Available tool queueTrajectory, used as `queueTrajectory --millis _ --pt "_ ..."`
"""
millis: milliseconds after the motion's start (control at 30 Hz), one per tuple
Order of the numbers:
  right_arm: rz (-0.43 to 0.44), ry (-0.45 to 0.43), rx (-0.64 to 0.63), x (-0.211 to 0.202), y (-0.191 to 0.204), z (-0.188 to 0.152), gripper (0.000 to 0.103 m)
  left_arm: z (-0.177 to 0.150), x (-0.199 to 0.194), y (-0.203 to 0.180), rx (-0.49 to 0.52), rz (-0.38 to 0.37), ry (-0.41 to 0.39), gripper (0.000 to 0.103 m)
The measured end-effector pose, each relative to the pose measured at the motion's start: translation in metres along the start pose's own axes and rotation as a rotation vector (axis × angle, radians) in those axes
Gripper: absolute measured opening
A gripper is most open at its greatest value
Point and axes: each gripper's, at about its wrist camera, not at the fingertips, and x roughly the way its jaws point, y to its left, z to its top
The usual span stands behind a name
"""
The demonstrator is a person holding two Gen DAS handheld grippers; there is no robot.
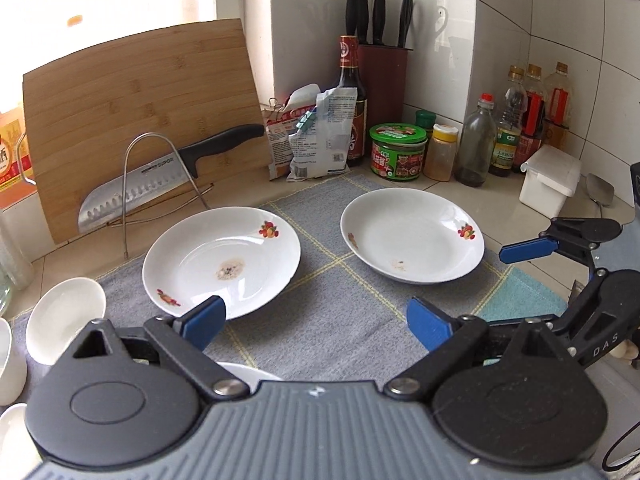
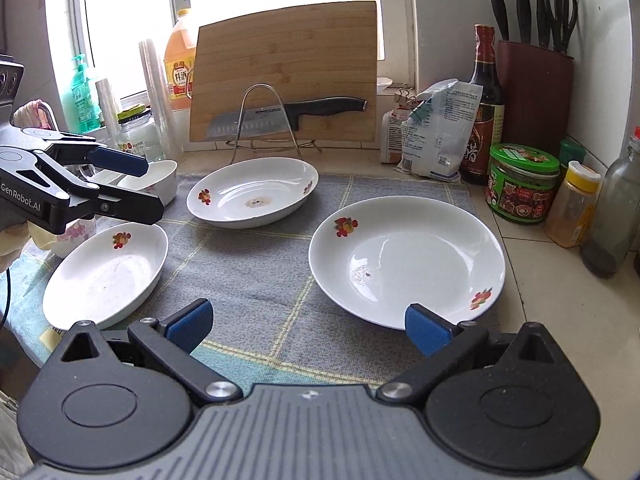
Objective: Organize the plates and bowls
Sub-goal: 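Move the right tool toward the large round flowered plate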
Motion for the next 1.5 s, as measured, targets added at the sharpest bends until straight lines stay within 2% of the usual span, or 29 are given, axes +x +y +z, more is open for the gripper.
queueTrajectory --millis 200,333,600,833,1233,1367,1500 --pt "0.019 0.016 -0.027 0.009 0.053 -0.002 0.103 -0.038 -0.023 0.034 -0.055 0.016 0.044 0.097" --pt "0.008 0.037 -0.033 0.016 0.084 -0.005 0.103 -0.061 -0.035 0.055 -0.079 -0.007 0.075 0.097" --pt "0.015 0.069 -0.063 0.029 0.135 -0.008 0.103 -0.090 -0.062 0.086 -0.045 -0.010 0.094 0.097" --pt "0.039 0.101 -0.114 0.043 0.170 -0.011 0.103 -0.109 -0.077 0.108 -0.071 -0.021 0.127 0.097" --pt "0.054 0.164 -0.210 0.064 0.207 -0.026 0.103 -0.123 -0.069 0.113 -0.037 -0.108 0.197 0.097" --pt "0.060 0.181 -0.210 0.062 0.202 -0.027 0.103 -0.135 -0.063 0.110 -0.007 -0.143 0.226 0.097" --pt "0.049 0.205 -0.201 0.059 0.191 -0.024 0.103 -0.142 -0.054 0.105 0.019 -0.142 0.238 0.097"
